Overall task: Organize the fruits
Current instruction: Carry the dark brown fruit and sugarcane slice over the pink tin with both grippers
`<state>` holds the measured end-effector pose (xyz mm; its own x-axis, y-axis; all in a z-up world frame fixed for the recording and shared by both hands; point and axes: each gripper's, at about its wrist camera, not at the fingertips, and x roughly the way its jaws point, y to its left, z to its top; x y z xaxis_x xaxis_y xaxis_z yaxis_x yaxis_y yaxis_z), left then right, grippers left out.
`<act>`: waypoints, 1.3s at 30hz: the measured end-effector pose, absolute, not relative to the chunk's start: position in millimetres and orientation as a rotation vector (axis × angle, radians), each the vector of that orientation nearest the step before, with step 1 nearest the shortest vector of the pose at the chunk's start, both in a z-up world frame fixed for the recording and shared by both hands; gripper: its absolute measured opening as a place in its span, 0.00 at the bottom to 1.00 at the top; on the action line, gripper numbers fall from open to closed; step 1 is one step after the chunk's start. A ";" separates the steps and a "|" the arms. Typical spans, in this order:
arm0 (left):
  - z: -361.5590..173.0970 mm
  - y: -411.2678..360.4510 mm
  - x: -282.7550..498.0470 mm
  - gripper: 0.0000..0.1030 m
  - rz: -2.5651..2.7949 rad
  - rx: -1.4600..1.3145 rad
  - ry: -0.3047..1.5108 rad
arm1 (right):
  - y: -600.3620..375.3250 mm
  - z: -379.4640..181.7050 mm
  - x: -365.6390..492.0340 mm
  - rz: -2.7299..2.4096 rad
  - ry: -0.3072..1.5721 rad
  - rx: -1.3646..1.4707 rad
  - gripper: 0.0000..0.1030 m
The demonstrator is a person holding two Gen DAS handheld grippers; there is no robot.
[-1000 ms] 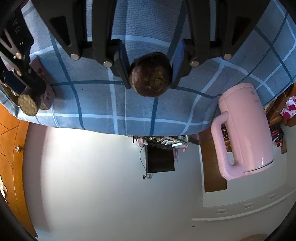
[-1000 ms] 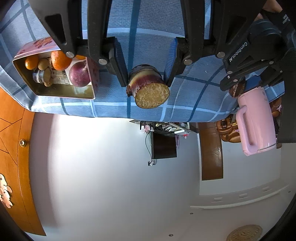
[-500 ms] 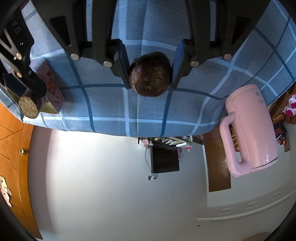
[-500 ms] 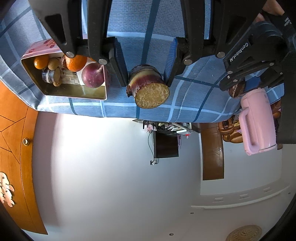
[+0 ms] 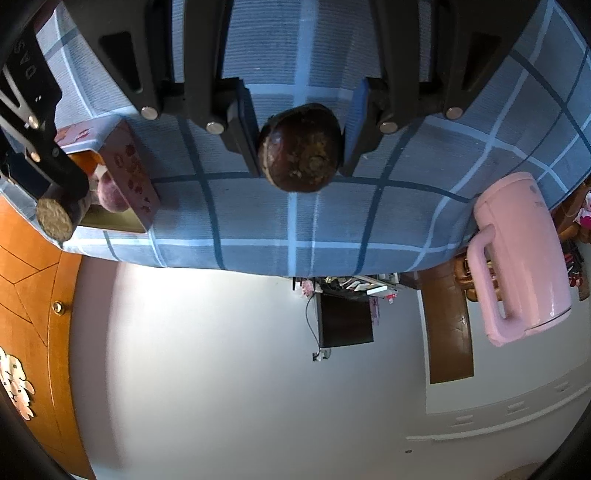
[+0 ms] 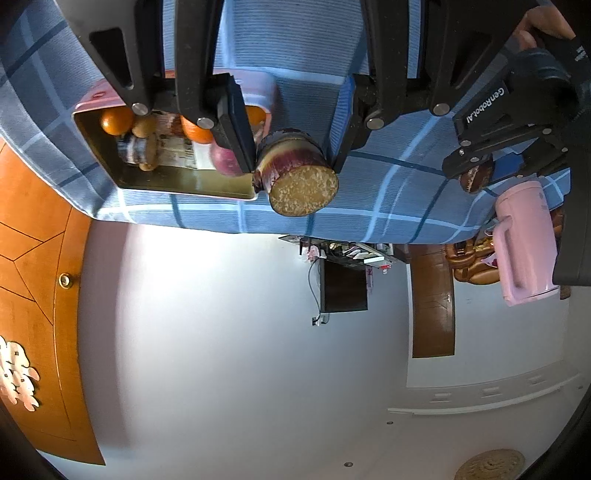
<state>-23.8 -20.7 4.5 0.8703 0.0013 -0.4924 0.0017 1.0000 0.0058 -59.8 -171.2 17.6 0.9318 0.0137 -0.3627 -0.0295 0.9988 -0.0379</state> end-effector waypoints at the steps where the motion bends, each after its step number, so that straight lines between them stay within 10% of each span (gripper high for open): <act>1: 4.4 -24.7 -24.0 0.42 -0.005 0.009 0.516 | -174.1 17.9 -60.3 0.020 0.370 -0.043 0.41; 39: 11.4 -125.8 -31.3 0.42 -0.175 0.034 0.495 | -281.5 23.8 -78.9 -0.135 0.341 -0.051 0.41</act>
<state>-31.3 -125.8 11.4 0.8655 -0.1589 -0.4750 0.1754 0.9844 -0.0098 -78.9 -281.5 23.8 0.9335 -0.1410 -0.3296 0.1236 0.9896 -0.0731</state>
